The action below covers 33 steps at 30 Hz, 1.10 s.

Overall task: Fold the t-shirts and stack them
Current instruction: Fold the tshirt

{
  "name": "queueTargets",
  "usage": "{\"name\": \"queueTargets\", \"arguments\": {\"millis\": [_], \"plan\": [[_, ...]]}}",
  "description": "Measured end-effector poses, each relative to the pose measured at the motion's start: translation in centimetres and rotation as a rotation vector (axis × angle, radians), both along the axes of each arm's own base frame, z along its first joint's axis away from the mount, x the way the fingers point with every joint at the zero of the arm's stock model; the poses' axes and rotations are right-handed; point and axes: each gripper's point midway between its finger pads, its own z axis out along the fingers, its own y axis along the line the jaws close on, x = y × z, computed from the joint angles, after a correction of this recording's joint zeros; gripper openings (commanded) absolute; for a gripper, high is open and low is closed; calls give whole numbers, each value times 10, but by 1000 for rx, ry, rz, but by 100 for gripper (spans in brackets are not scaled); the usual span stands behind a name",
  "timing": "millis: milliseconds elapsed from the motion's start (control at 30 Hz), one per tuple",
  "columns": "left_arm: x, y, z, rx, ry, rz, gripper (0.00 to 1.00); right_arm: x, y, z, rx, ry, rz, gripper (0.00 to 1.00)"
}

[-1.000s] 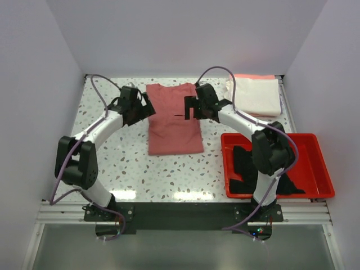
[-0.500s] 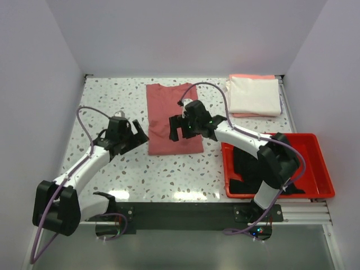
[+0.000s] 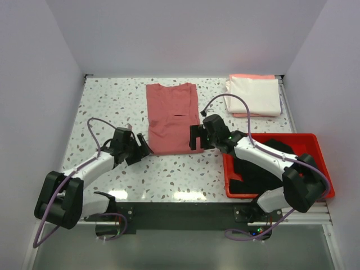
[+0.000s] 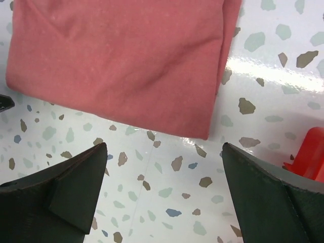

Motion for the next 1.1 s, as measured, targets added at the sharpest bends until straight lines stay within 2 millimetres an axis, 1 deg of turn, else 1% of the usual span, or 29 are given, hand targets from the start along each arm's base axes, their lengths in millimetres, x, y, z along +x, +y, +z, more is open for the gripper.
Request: {"name": "queueTargets", "arguments": {"millis": [33, 67, 133, 167, 200, 233, 300, 433, 533, 567, 633, 667, 800, 933, 1100], "plan": [[2, -1, 0, -3, -6, -2, 74, 0, -2, 0, -2, -3, -6, 99], [3, -2, -2, -3, -6, -2, 66, -1, -3, -1, -5, -3, -13, 99], [6, -4, -4, -7, -5, 0, 58, -4, -7, -6, -11, 7, -19, 99], [6, -4, -6, -8, 1, 2, 50, -6, -8, -9, -15, 14, -21, 99], [8, -5, -7, -11, 1, 6, 47, -8, -9, -13, -17, 22, -23, 99], [10, -5, -9, -9, 3, 7, 45, -10, -10, -15, -20, 29, -25, 99], [13, -7, -11, -9, 7, 5, 44, -13, -12, -19, -23, 40, -26, 99], [20, -11, -12, -13, -1, -2, 41, -13, -12, -20, -22, 42, -29, 99], [24, -14, -13, -20, -5, -6, 32, -13, -12, -20, -22, 42, -29, 99], [25, -15, -14, -22, -3, -7, 23, -13, -12, -20, -22, 42, -30, 99], [26, -18, -16, -24, 5, -11, 9, -13, -13, -20, -24, 41, -32, 99], [26, -19, -18, -25, 9, -15, 0, -12, -13, -20, -24, 41, -33, 99], [28, -22, -19, -30, 10, -26, 0, -12, -15, -22, -34, 43, -42, 99], [28, -22, -19, -26, 9, -27, 0, -12, -18, -30, -66, 61, -51, 99], [20, -13, -18, 10, 9, -11, 0, -14, -17, -43, -92, 97, -31, 94]]}}
